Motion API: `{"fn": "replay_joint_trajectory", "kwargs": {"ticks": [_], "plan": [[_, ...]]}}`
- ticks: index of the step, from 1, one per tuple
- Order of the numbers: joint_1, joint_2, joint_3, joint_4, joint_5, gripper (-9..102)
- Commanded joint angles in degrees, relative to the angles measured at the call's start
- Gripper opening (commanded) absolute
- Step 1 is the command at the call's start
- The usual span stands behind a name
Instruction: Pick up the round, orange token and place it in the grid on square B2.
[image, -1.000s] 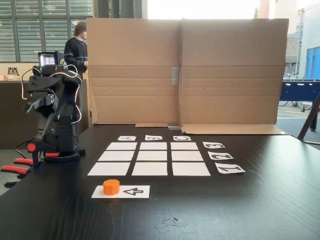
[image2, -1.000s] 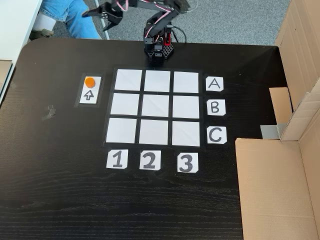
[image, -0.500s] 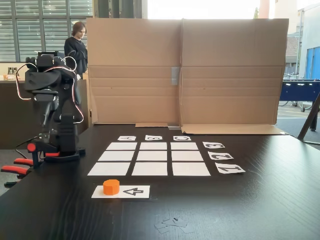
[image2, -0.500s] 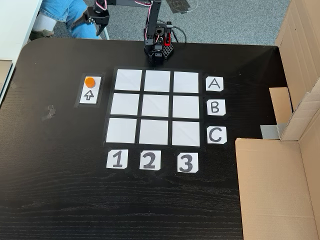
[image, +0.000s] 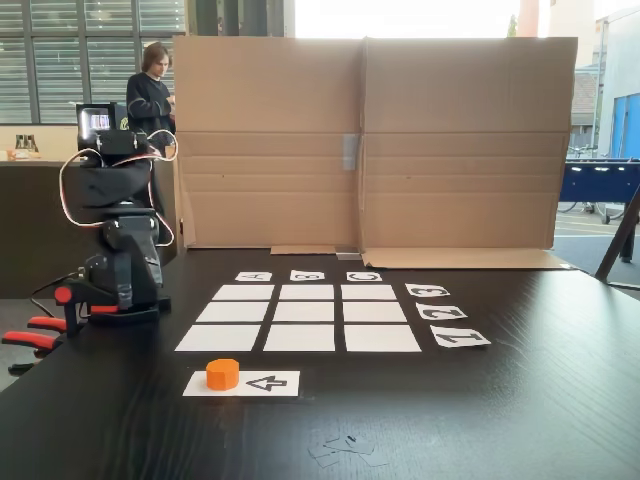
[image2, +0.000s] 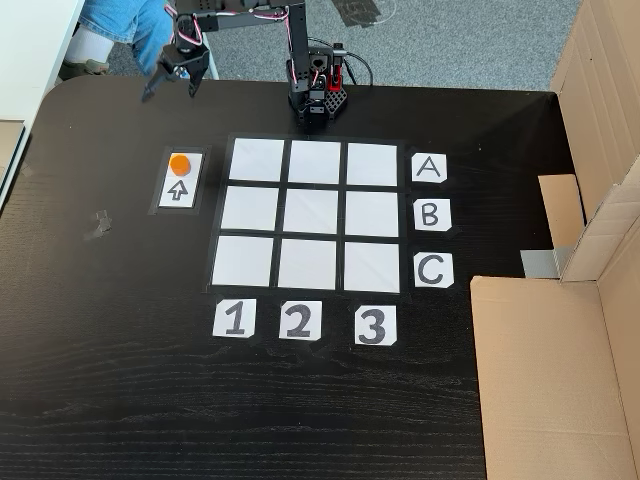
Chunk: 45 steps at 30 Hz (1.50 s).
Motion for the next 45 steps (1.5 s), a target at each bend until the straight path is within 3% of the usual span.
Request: {"fn": "replay_joint_trajectory", "kwargs": {"ticks": [1,7,10,17,45], "plan": [[-1.49,-0.53,-3.69,0.18,-0.35,52],[-3.60,-4.83,-7.47,-0.09,0.00,57],[-5.10,-7.29,-7.65,-0.18,0.18,68],[-7.21,-13.36,-10.63,-0.26,0.26,81],[-16.00,-27.69,-20.74,-1.14,7.65,81]]}}
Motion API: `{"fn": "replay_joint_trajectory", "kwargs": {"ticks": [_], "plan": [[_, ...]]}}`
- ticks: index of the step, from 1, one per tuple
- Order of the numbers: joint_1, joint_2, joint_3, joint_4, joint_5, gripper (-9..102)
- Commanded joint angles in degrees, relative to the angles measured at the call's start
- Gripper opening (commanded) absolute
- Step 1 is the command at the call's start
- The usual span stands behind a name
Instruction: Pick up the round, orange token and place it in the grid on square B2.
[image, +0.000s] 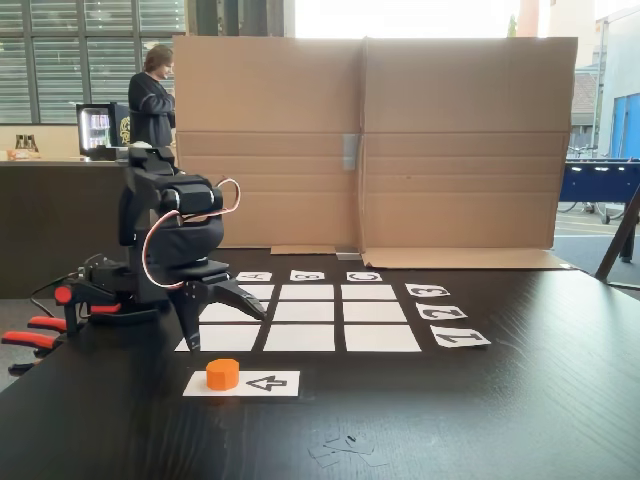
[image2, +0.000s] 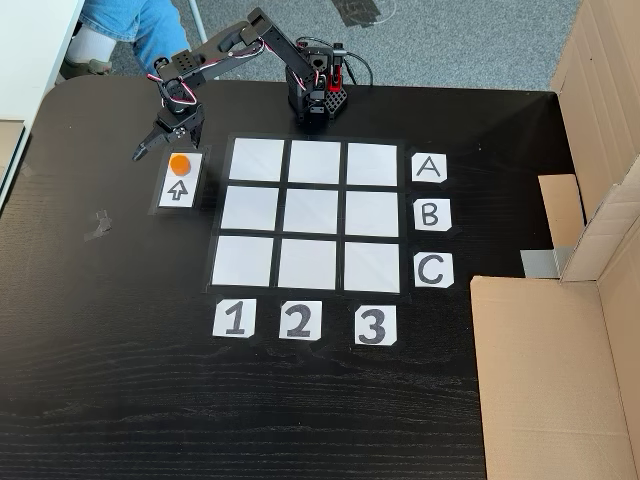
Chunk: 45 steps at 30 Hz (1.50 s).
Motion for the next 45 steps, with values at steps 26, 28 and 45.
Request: {"fn": "replay_joint_trajectory", "kwargs": {"ticks": [26,28,45], "plan": [[-2.29,-6.24,-9.14,-1.32,2.81,81],[-2.29,-6.50,-9.40,-1.32,2.90,77],[-2.64,-8.09,-10.72,-1.58,-0.88,3]]}}
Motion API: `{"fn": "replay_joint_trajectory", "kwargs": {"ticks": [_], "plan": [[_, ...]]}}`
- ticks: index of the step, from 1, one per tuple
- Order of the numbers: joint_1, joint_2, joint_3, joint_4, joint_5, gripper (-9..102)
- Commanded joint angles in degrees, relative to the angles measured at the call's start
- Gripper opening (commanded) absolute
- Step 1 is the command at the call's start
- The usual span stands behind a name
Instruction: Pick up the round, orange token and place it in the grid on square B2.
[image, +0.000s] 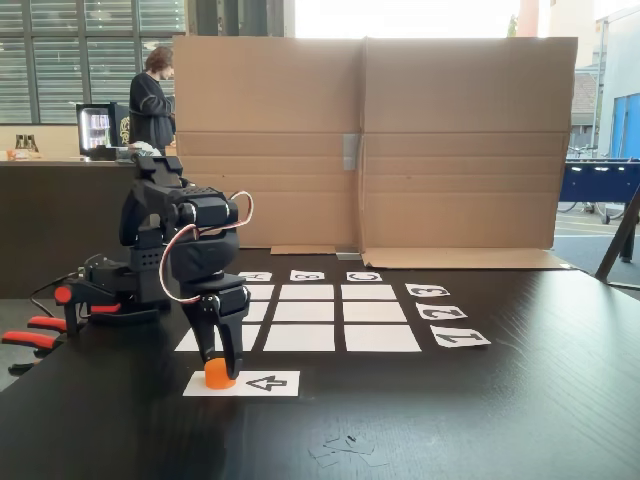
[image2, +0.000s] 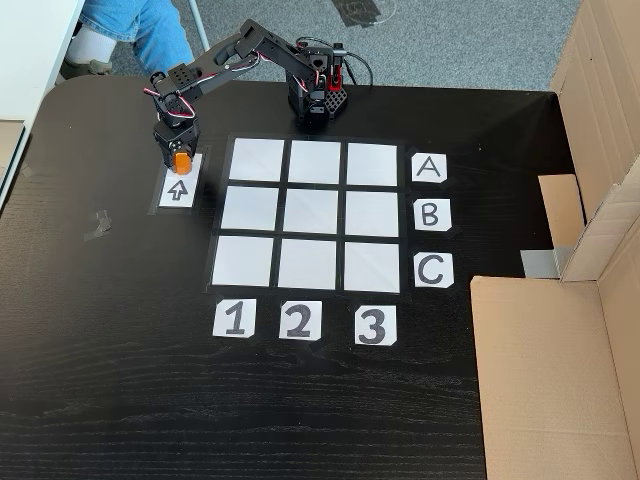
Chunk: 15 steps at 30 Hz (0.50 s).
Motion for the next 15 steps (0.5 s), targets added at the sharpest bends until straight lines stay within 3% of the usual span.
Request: {"fn": "replay_joint_trajectory", "kwargs": {"ticks": [1,15], "plan": [[-0.62,0.62,-1.58,-0.62,-0.97,2],[0.62,20.92,5.62,1.05,-1.41,-1]]}}
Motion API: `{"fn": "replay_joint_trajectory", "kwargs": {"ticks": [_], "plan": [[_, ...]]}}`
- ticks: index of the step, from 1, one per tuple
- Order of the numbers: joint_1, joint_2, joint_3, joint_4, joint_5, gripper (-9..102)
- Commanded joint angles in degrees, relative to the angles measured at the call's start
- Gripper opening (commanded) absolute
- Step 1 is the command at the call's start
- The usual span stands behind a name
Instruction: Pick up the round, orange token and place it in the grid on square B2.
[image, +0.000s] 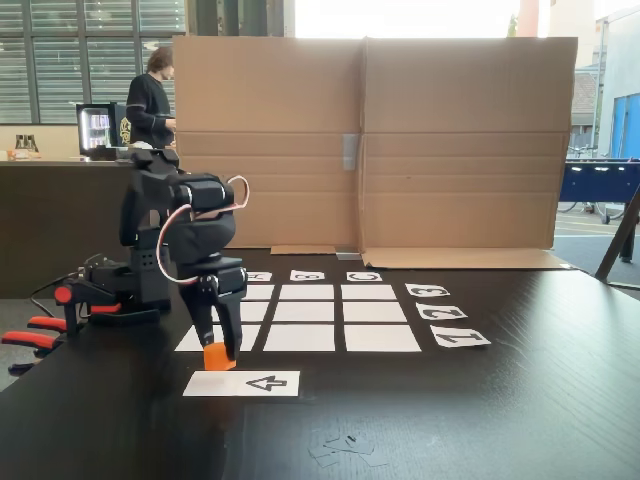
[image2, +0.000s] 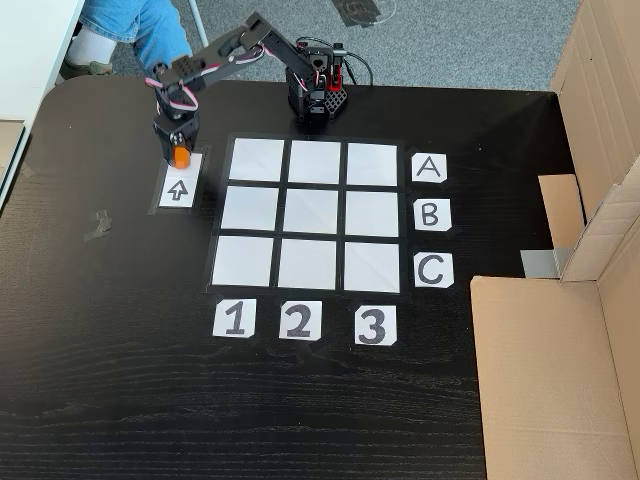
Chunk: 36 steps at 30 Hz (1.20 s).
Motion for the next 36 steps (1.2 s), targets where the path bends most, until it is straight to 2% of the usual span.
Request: {"fn": "replay_joint_trajectory", "kwargs": {"ticks": [1,10,21,36], "plan": [[0.44,11.07,1.05,1.05,-0.97,-1],[-6.24,30.67,11.78,1.93,-3.87,-1],[-22.50,46.76,16.88,3.16,-3.52,-1],[-45.79,42.89,18.54,2.99,-2.64,-1]]}}
